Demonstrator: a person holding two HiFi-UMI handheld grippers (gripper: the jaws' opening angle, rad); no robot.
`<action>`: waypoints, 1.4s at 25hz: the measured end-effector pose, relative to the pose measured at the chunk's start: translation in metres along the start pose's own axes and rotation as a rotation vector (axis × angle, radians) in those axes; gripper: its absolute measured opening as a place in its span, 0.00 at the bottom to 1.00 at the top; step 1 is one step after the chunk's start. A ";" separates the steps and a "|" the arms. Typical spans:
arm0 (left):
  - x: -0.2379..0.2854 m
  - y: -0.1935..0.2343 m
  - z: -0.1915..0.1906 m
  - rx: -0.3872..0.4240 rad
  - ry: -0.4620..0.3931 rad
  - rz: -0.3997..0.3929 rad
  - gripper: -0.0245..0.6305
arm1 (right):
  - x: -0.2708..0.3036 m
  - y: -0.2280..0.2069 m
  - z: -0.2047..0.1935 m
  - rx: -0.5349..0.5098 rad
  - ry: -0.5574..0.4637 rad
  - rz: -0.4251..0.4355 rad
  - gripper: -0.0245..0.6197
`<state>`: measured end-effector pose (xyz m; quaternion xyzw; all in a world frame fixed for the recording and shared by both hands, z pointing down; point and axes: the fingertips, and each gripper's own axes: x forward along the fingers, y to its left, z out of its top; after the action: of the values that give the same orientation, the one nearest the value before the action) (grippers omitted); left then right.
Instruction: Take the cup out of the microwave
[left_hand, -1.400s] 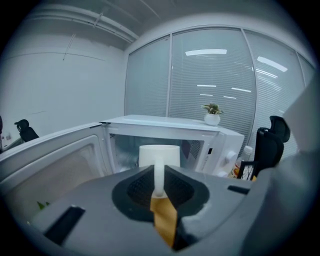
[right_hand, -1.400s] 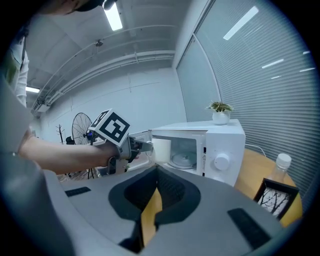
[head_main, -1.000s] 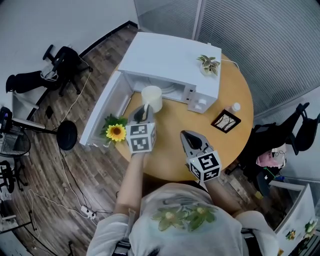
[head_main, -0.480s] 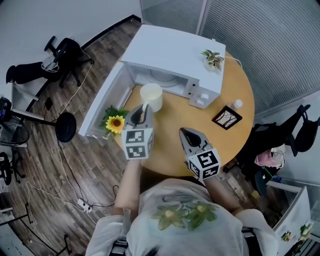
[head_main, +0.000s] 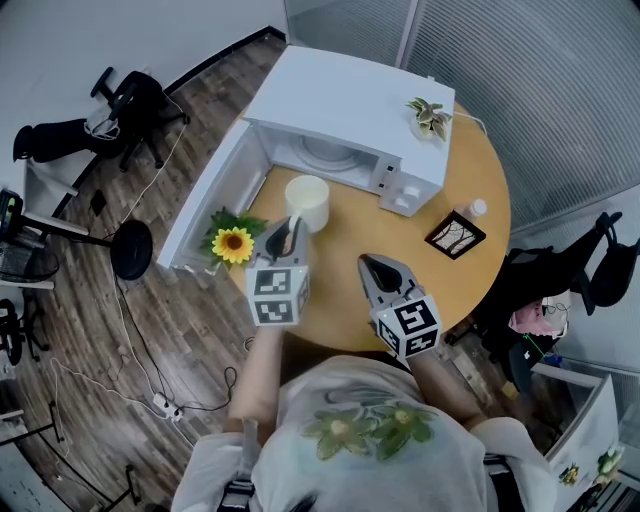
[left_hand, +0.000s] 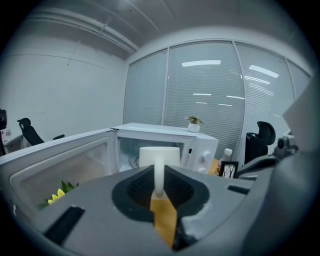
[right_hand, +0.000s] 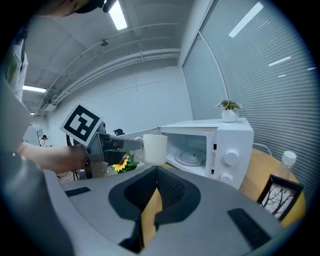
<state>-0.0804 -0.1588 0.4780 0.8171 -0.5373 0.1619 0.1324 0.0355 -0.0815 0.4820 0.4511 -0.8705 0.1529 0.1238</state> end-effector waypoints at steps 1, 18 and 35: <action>0.000 -0.001 -0.003 -0.002 0.003 -0.002 0.11 | 0.000 0.000 0.000 0.000 0.001 0.000 0.06; 0.006 -0.004 -0.050 -0.013 0.070 -0.005 0.11 | 0.004 -0.006 -0.008 0.008 0.026 0.007 0.06; 0.011 -0.001 -0.111 -0.041 0.145 0.011 0.11 | 0.006 -0.006 -0.014 0.003 0.049 0.014 0.06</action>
<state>-0.0888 -0.1239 0.5834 0.7974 -0.5339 0.2102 0.1867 0.0383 -0.0845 0.4981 0.4411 -0.8702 0.1659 0.1435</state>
